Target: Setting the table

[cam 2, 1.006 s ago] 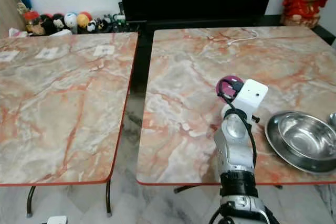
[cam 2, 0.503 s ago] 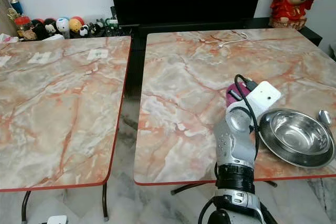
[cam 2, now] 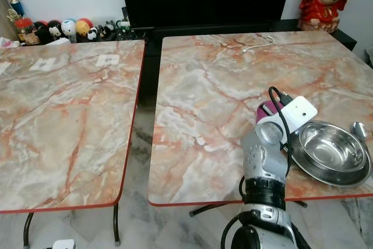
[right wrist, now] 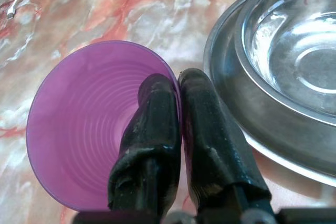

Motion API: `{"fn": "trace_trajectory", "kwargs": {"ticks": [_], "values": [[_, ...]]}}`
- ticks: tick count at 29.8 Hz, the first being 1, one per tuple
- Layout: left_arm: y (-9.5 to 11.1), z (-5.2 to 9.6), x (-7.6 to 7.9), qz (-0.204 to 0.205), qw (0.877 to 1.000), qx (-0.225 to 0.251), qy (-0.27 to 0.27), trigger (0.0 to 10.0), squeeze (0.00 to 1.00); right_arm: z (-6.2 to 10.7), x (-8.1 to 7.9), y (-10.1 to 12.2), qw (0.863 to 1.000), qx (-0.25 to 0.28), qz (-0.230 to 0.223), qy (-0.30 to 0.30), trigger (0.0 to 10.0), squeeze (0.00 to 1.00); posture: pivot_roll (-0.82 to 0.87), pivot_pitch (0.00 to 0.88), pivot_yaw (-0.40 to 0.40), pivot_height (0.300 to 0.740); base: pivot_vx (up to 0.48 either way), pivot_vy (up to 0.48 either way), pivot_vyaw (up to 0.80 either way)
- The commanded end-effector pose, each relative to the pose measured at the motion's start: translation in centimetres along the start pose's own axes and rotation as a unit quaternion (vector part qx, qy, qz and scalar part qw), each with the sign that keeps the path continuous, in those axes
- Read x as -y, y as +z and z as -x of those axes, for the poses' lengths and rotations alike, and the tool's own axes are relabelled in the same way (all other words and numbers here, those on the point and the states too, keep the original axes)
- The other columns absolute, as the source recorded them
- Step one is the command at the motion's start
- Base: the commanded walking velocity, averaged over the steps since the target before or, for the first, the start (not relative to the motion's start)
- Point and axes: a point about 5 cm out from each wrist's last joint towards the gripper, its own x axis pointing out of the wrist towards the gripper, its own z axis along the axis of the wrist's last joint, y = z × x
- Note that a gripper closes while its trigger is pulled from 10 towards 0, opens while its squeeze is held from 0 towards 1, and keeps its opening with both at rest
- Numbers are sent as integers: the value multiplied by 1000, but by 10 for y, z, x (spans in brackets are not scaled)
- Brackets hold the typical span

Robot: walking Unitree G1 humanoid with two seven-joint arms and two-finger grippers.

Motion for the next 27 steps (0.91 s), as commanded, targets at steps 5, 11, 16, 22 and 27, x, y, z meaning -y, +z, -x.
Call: {"fn": "trace_trajectory", "kwargs": {"ticks": [5, 11, 16, 22, 27], "values": [[-2, 0, 0, 1, 1000, -7, -3, 10000, 0, -5, -2, 3, 1000, -11, -20, -7, 10000, 0, -32, 0, 10, 740, 0, 0, 0], [-2, 0, -1, 0, 1000, -7, -1, 10000, 0, -7, -1, 1, 1000, -15, -23, -13, 10000, 412, -30, 0, 13, 740, 0, 0, 0], [-2, 0, -1, -1, 1000, -7, -2, 10000, 0, -8, 0, -1, 999, -19, -25, -15, 10000, 365, -31, 0, 14, 740, 0, 0, 0], [-2, 1, -1, -1, 1000, -7, -2, 10000, 0, -7, 0, -2, 999, -22, -26, -17, 10000, 322, -31, 0, 16, 740, 0, 0, 0], [-3, 1, -1, -1, 1000, -7, -2, 10000, 0, -7, 0, -3, 999, -23, -26, -20, 10000, 957, -30, 0, 15, 740, 0, 0, 0]]}}
